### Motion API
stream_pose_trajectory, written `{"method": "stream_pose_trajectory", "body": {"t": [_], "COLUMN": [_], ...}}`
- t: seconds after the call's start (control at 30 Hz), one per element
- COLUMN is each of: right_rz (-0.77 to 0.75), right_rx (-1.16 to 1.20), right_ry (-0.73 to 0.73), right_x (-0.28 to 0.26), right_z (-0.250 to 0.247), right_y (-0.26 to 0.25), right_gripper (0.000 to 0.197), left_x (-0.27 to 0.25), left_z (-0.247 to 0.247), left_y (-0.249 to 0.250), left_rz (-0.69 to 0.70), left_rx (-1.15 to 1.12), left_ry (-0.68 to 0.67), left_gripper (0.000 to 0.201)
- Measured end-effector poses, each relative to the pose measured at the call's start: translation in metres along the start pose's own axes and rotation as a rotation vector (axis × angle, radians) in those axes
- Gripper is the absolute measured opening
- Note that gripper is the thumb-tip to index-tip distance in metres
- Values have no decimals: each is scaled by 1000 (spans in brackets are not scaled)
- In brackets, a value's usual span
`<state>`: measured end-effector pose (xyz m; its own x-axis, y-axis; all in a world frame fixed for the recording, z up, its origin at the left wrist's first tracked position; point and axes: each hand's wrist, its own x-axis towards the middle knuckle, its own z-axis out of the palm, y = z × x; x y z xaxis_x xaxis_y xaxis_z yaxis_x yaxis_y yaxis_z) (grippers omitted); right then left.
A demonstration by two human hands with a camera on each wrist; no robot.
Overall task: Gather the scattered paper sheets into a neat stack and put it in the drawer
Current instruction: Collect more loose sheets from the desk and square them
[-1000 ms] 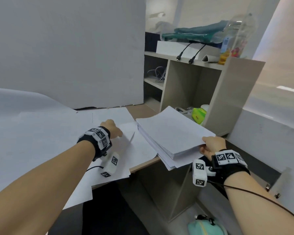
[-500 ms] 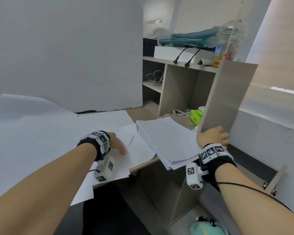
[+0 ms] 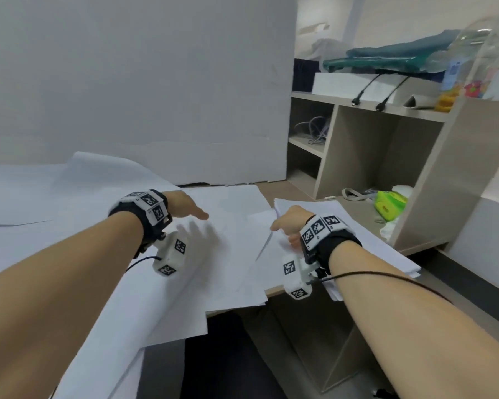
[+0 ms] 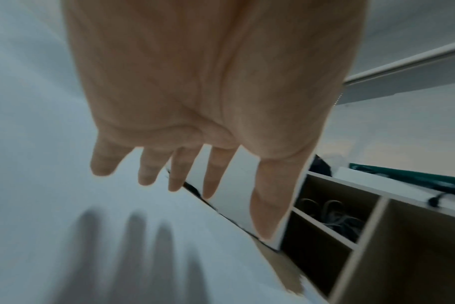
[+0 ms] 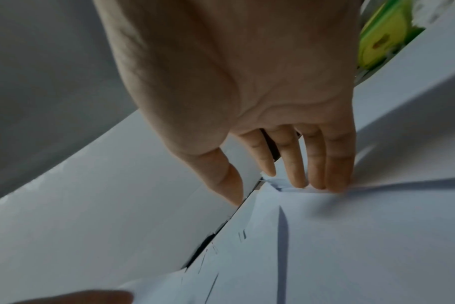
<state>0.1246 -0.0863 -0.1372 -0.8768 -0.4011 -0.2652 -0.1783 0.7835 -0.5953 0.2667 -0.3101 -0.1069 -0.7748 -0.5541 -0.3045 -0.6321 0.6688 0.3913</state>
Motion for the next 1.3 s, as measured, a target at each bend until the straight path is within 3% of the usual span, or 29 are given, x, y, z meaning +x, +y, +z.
{"method": "stream_pose_trajectory", "body": {"t": [0.1, 0.2, 0.27, 0.43, 0.6, 0.73, 0.87, 1.0, 1.1, 1.2, 1.3], "right_rz": [-65, -158, -161, -161, -199, -163, -207, -273, -319, -364, -471], "right_rx": [-152, -340, -426, -611, -728, -735, -695, -642, -594, -503, -459], "right_ry": [27, 38, 31, -94, -133, -155, -179, -220, -144, -42, 205], "right_x": [14, 28, 36, 54, 86, 72, 72, 88, 74, 68, 57], "right_z": [11, 26, 34, 45, 46, 43, 41, 42, 38, 23, -3], "right_y": [-25, -48, -61, -85, -103, -114, -122, -126, -136, -152, -171], "right_gripper": [49, 42, 61, 85, 82, 87, 81, 72, 65, 45, 28], "left_x": [13, 13, -3, -13, -2, 7, 7, 28, 35, 36, 40], "left_z": [-14, -21, -23, -20, -12, -8, -10, 1, 6, 10, 11], "left_y": [-61, -112, -127, -138, -144, -144, -136, -150, -154, -151, -149], "left_rz": [-142, -247, -286, -262, -264, -284, -334, -384, -396, -391, -404], "left_rx": [131, 174, 182, 233, 193, 232, 217, 158, 128, 88, 71], "left_ry": [64, 8, -44, -159, -70, -18, 69, 95, 116, 127, 129], "left_gripper": [78, 90, 105, 96, 101, 100, 93, 102, 102, 97, 95]}}
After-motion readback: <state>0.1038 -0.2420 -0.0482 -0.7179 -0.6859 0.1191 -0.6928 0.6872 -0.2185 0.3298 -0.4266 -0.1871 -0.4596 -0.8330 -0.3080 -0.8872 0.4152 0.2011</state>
